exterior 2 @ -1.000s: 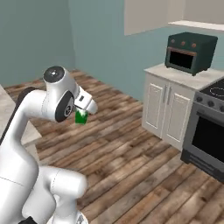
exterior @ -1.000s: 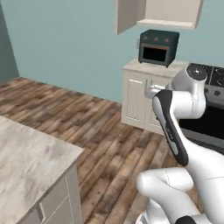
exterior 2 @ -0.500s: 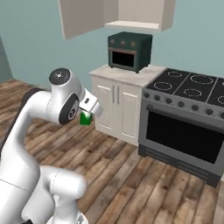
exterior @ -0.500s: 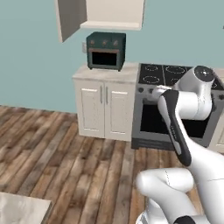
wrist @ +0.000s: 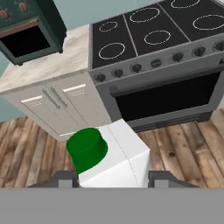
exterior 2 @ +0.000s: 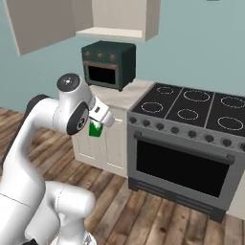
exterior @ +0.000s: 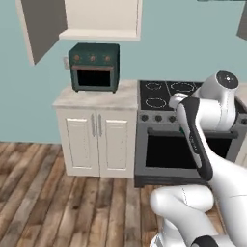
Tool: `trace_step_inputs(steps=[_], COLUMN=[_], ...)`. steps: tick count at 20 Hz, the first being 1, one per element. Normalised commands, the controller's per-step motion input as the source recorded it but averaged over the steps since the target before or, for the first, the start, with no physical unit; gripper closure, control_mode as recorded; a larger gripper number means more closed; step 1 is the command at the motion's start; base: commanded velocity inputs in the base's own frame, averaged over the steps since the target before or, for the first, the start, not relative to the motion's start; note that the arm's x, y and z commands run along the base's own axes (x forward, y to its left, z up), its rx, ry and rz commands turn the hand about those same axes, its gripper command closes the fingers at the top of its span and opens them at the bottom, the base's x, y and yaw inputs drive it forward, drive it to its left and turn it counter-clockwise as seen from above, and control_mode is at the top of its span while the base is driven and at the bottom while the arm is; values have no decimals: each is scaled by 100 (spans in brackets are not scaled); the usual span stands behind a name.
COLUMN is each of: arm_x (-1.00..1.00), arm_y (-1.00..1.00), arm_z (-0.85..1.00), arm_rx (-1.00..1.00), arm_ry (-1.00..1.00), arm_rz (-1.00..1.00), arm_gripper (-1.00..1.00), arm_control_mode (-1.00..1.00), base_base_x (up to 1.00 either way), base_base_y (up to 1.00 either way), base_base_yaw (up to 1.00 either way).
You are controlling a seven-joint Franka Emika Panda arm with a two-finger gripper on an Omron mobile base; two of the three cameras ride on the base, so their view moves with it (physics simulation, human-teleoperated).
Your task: Pick the milk from the counter and place it in the open cabinet.
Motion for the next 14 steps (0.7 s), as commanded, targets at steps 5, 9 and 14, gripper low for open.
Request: trace_step_inputs(steps=[5,9,14], arm_x=[0,0,0], arm_y=[0,0,0], arm_z=[0,0,0], arm_rx=[0,0,0], arm_ry=[0,0,0], arm_rz=[0,0,0], arm_gripper=[100,100,100], arm_control_mode=[100,100,100], base_base_x=[94,76,73], base_base_y=[51,58,43], base_base_yaw=[-23,-18,-16])
